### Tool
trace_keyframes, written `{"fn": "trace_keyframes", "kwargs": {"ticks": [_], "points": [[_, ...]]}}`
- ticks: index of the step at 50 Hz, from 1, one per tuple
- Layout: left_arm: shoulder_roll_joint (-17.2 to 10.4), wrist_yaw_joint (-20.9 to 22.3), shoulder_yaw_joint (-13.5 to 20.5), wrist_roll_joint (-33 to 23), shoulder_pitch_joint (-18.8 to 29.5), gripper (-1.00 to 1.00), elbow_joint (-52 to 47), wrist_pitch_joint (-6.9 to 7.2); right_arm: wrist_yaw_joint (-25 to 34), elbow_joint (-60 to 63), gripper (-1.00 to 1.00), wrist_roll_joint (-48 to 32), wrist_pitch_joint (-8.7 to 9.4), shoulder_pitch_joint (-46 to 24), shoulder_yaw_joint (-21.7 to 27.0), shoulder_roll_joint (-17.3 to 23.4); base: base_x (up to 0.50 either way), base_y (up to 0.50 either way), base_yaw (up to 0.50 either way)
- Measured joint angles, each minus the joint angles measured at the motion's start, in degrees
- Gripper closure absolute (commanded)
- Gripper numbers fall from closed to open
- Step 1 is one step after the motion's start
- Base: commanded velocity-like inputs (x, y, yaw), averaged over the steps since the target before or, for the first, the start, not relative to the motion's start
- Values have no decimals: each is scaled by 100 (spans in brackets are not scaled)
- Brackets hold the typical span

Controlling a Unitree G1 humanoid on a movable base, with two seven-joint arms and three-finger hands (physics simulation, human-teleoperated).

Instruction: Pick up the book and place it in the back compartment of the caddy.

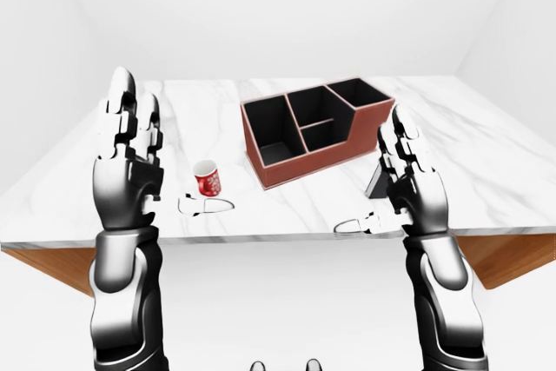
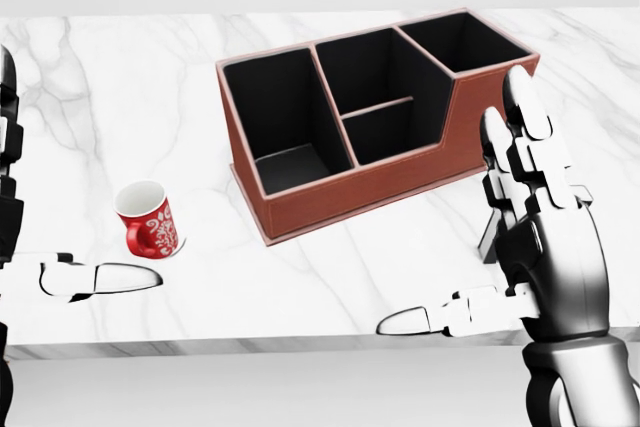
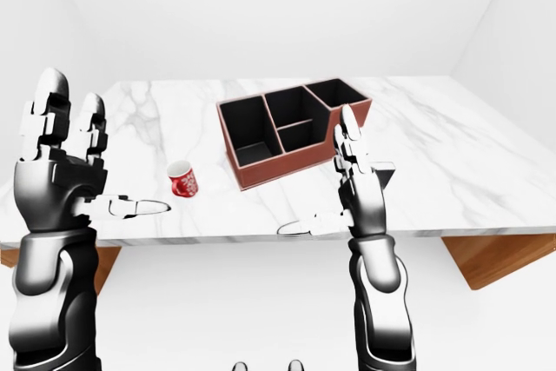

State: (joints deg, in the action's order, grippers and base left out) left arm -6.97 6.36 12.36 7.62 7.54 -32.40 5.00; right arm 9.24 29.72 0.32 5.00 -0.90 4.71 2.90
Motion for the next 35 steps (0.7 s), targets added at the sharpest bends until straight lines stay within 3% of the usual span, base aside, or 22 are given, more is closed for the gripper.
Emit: {"fn": "trace_keyframes", "kwargs": {"ticks": [20, 35], "points": [[-7, -47, 11, 55, 4, -100, 4, 0, 13, 12, -100, -39, 0, 12, 25, -9, 50, 0, 0], [-32, -80, 51, 96, 32, -100, 0, 0, -139, 49, -100, 69, 0, -58, 78, -21, 2, 0, 0]]}}
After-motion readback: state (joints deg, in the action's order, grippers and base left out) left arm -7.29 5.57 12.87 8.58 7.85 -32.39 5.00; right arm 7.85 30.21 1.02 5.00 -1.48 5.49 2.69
